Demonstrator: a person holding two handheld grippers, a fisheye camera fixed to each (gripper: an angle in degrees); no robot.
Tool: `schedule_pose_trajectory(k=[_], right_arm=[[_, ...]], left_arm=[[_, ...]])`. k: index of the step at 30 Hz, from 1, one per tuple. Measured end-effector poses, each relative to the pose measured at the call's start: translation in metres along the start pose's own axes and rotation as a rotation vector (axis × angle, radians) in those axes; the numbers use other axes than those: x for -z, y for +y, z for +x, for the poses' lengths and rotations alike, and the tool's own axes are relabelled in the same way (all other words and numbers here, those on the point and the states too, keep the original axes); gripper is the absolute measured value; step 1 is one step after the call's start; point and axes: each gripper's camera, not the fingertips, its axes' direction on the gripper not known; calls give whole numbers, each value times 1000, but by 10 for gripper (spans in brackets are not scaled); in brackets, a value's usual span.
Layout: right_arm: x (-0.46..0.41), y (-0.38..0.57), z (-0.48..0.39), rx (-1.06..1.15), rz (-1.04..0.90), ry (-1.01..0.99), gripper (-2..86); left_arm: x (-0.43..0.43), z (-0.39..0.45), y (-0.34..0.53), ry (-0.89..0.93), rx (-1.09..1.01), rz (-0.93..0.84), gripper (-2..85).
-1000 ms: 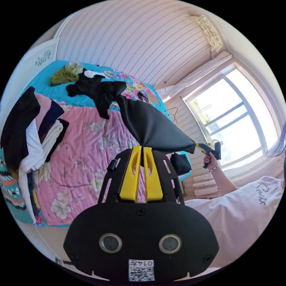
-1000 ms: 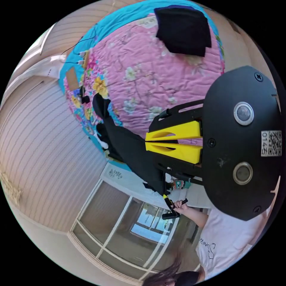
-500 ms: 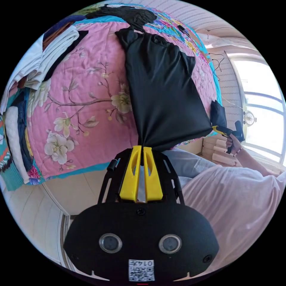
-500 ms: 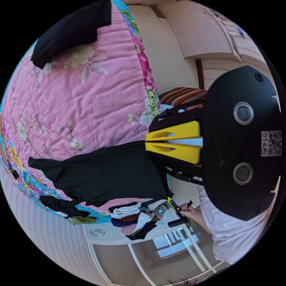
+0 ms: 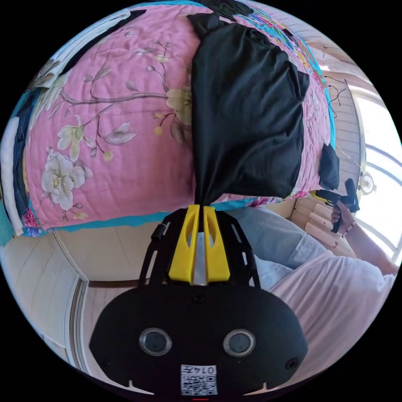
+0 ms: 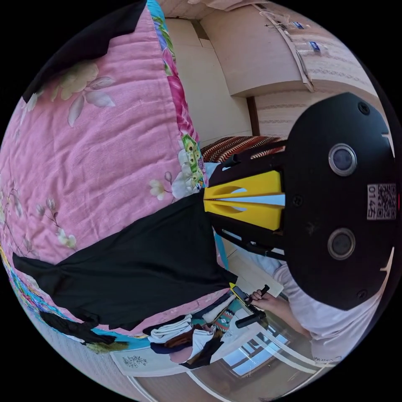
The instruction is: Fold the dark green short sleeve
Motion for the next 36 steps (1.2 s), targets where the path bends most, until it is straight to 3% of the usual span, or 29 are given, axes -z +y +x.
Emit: schedule_pose_trajectory(k=[3, 5, 9, 13, 17, 26, 30, 34, 36], right_arm=[[-20, -7, -15, 65, 9, 52, 17], [-42, -12, -28, 130, -12, 100, 72], [-75, -24, -36, 150, -19, 112, 103], [-105, -37, -35, 121, -68, 44, 43], [-105, -22, -22, 175, -53, 94, 15], [-143, -37, 1, 135, -44, 14, 26], [-139, -27, 20, 141, -63, 1, 63], [-90, -29, 46, 116, 105, 32, 49], [-67, -41, 44, 151, 221, 46, 42]], left_arm=[[-14, -19, -1, 34, 36, 26, 14], [-22, -29, -2, 53, 44, 38, 32], [-55, -45, -13, 13, -34, 15, 58], [-93, -58, -22, 9, -87, -112, 19], [-103, -67, -8, -1, -196, -114, -8], [-156, -121, -19, 69, -55, -168, -1], [-146, -141, 5, 80, -35, -296, 9], [-90, -104, -26, -64, -225, -182, -5], [-63, -46, -87, -127, -439, -27, -6]])
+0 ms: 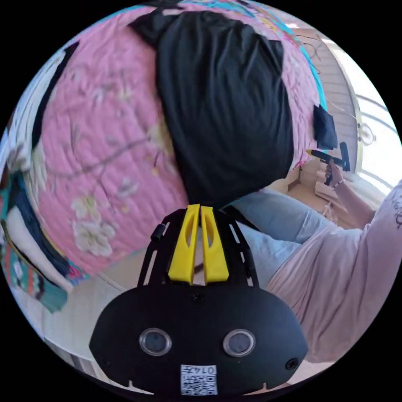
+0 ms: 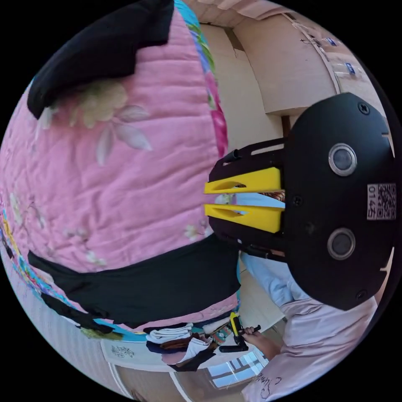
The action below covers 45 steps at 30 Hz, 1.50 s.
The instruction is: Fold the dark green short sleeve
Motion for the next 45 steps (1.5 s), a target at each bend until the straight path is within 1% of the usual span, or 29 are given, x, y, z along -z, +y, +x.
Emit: schedule_pose_trajectory(k=[1, 2, 3, 4, 5, 6, 7, 8, 9, 10, 12, 13, 15, 17, 19, 21, 23, 27, 31, 32, 34, 35, 37, 39, 41, 44, 45], right_arm=[[10, -13, -3, 29, 79, -1, 38], [17, -27, -8, 69, 158, -20, 36], [19, -34, -10, 89, 191, -35, 35], [20, -48, -16, 132, 248, -71, 34], [18, -60, -22, 168, 292, -113, 33], [17, -66, -24, 183, 314, -133, 32], [12, -76, -27, 205, 339, -170, 32], [7, -84, -28, 213, 364, -204, 31], [5, -87, -27, 212, 381, -222, 31], [1, -92, -25, 198, 416, -257, 30], [-5, -98, -21, 178, 459, -310, 29], [-10, -102, -19, 167, 472, -336, 29], [-16, -110, -17, 158, 491, -363, 28], [-21, -122, -15, 162, 496, -411, 27], [-19, -130, -16, 200, 502, -443, 27], [-16, -137, -20, 247, 495, -425, 28], [-13, -147, -21, 282, 494, -417, 30], [-13, -171, -22, 282, 483, -464, 43], [-10, -211, -45, 293, 466, -440, 82], [-11, -225, -52, 286, 455, -465, 92], [-16, -245, -60, 255, 436, -511, 88], [-23, -257, -66, 245, 391, -541, 53], [-28, -265, -68, 233, 336, -629, 26], [-11, -247, -63, 197, 451, -654, 16], [23, -206, -56, 185, 603, -600, 10], [57, -153, -44, 109, 743, -518, 8], [61, -145, -42, 83, 758, -494, 7]], left_arm=[[7, 8, -23, -21, -55, 46, -5], [19, 25, -72, -69, -160, 148, -1], [28, 45, -119, -113, -269, 261, 3], [31, 55, -142, -136, -324, 323, 4], [35, 76, -188, -167, -406, 422, 8], [35, 95, -234, -156, -461, 487, 11], [34, 104, -256, -140, -482, 511, 14], [28, 121, -299, -116, -511, 539, 18], [16, 137, -339, -134, -514, 528, 27], [9, 143, -357, -144, -501, 514, 32], [-24, 156, -417, -123, -442, 422, 52], [-34, 157, -428, -124, -425, 388, 54], [-75, 147, -454, -102, -368, 217, 39], [-86, 137, -451, -40, -338, 176, 3], [-75, 131, -434, -45, -322, 236, -5], [-55, 124, -396, -132, -311, 365, -8], [-55, 114, -375, -202, -275, 392, -9], [-86, 97, -367, -234, -247, 294, -10], [-92, 99, -367, -235, -233, 305, -10], [-92, 100, -367, -234, -229, 307, -10], [-91, 103, -368, -241, -231, 301, -10], [-89, 105, -367, -249, -238, 295, -10], [-81, 112, -365, -264, -260, 305, -10], [-61, 134, -357, -280, -361, 375, -10], [-47, 161, -352, -268, -469, 433, -10], [-40, 206, -357, -178, -573, 508, -9], [-46, 220, -366, -151, -593, 507, -9]])
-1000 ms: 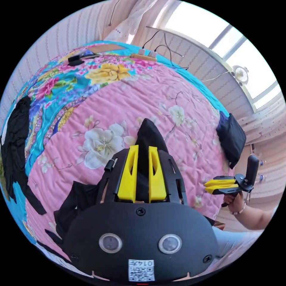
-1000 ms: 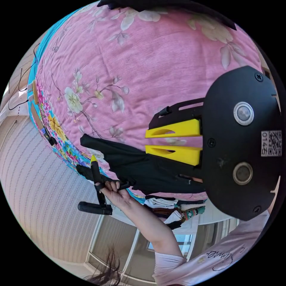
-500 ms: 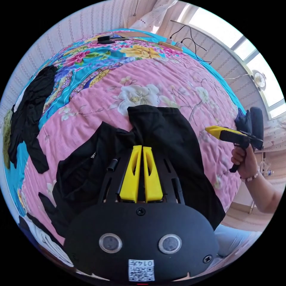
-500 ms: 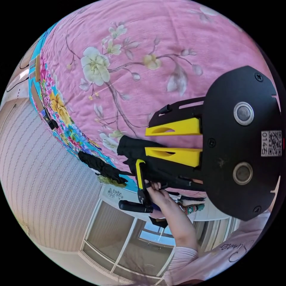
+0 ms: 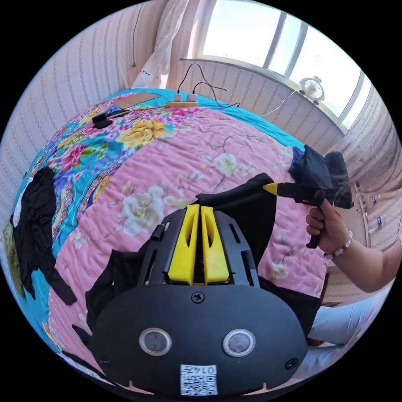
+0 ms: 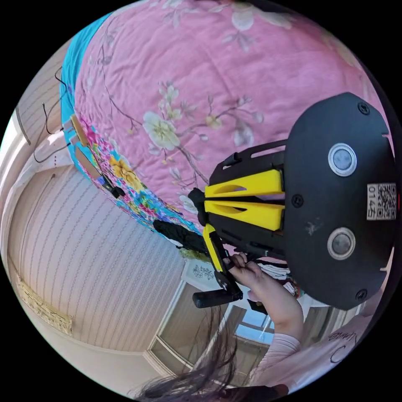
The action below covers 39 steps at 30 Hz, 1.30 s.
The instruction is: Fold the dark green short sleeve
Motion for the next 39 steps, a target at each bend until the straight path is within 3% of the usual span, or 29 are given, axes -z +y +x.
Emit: schedule_pose_trajectory(k=[3, 7, 13, 19, 27, 29, 34, 39], right_arm=[[22, 8, -5, -56, 34, 143, 7], [8, 7, -8, -149, -58, 254, 8], [11, -3, -36, -193, -63, 279, 12], [11, -43, -113, -19, -119, 340, 13], [-143, -96, -283, 433, -521, 86, 7], [-205, -99, -342, 526, -616, -43, 8], [-323, -85, -453, 628, -814, -139, 19], [-401, -107, -557, 746, -772, -1, 57]], left_arm=[[-42, 8, -19, 44, 20, -68, -6], [-68, -5, -25, 56, 93, -191, 12], [46, -37, -1, 48, 128, 20, 47], [178, -83, 131, -123, 356, 134, 18], [302, -144, 331, -412, 957, 147, -6], [316, -163, 350, -423, 1007, 156, -1], [337, -213, 371, -372, 1057, 193, 39], [354, -273, 366, -177, 1068, 294, 75]])
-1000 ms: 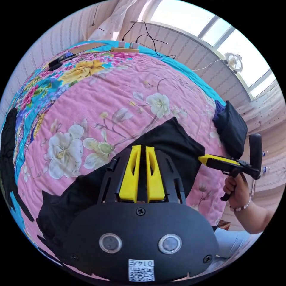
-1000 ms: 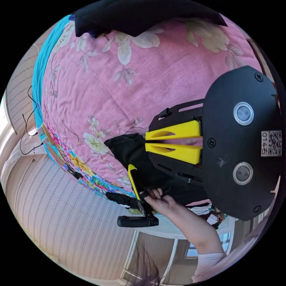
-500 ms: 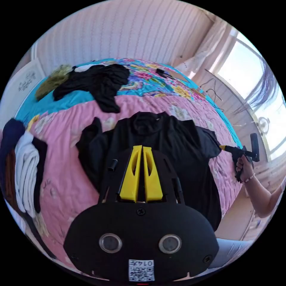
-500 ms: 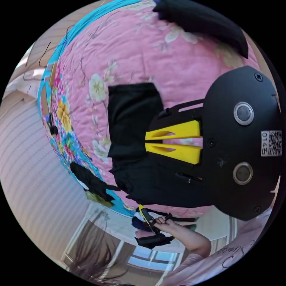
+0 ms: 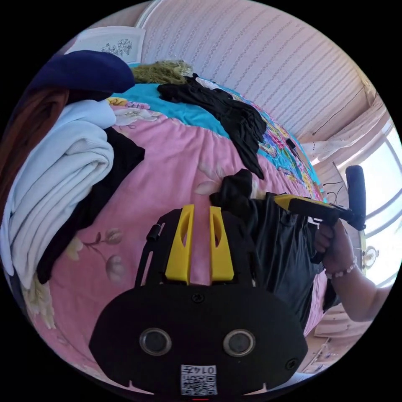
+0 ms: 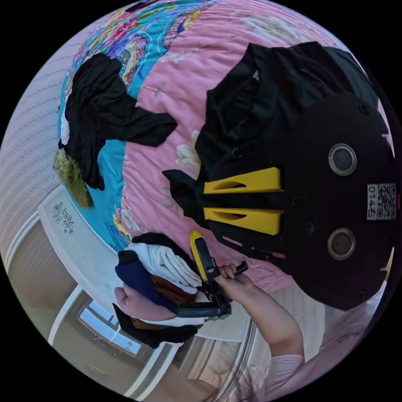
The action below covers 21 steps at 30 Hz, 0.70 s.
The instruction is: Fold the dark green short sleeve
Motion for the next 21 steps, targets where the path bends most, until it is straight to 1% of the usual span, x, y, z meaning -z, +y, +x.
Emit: schedule_pose_trajectory(k=[2, 4, 5, 6, 7, 9, 11, 12, 13, 14, 15, 16, 18, 19, 21], right_arm=[[-9, -45, -5, -39, -7, 74, 66], [-26, -70, -2, -90, -57, 127, 67], [-38, -84, 0, -118, -104, 121, 63], [-42, -90, 0, -125, -125, 113, 61], [-45, -101, -3, -131, -137, 92, 45], [-37, -117, -14, -84, -109, 9, 28], [-28, -140, -40, 45, -96, -130, 17], [-29, -146, -49, 89, -108, -159, 16], [-32, -157, -71, 180, -142, -195, 14], [-40, -166, -96, 274, -186, -230, 13], [-45, -170, -109, 317, -214, -245, 12], [-59, -177, -134, 389, -276, -268, 12], [-79, -183, -167, 468, -346, -268, 12], [-90, -185, -185, 506, -373, -242, 13], [-99, -190, -202, 511, -365, -148, 16]], left_arm=[[-7, 0, -19, 32, -19, -57, 76], [-13, 3, -31, 2, -61, -114, 52], [-8, 5, -35, -22, -104, -115, 19], [5, 5, -37, -2, -102, -104, 6], [15, 4, -36, 1, -99, -91, -1], [69, -1, -23, 21, -85, -4, -7], [116, -7, -4, 56, -79, 54, -9], [144, -14, 12, 83, -67, 78, -9], [157, -17, 19, 93, -65, 86, -9], [181, -23, 35, 73, -54, 99, -10], [201, -30, 49, 26, -41, 106, -10], [209, -34, 56, 4, -33, 103, -10], [223, -50, 77, -65, 3, 68, -10], [223, -55, 81, -72, 25, 50, -10], [224, -71, 91, -37, 116, 20, -10]])
